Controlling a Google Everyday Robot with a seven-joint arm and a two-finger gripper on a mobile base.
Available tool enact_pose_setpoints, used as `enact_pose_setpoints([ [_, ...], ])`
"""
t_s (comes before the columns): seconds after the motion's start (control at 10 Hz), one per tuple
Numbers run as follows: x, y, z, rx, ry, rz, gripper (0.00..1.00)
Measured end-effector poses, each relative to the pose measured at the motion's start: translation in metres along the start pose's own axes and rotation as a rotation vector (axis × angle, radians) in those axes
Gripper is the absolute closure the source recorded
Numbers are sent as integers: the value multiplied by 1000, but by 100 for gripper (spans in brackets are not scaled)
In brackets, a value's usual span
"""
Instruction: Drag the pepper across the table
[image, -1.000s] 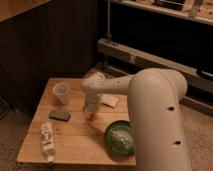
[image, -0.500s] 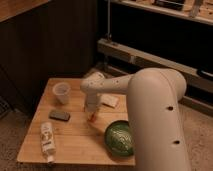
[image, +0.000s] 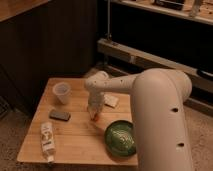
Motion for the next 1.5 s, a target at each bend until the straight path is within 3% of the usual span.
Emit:
enact_pose_setpoints([
  [0.6, 2, -9, 2, -27, -18, 21, 97],
  [1.5, 9, -13, -2, -5, -18, 36, 97],
])
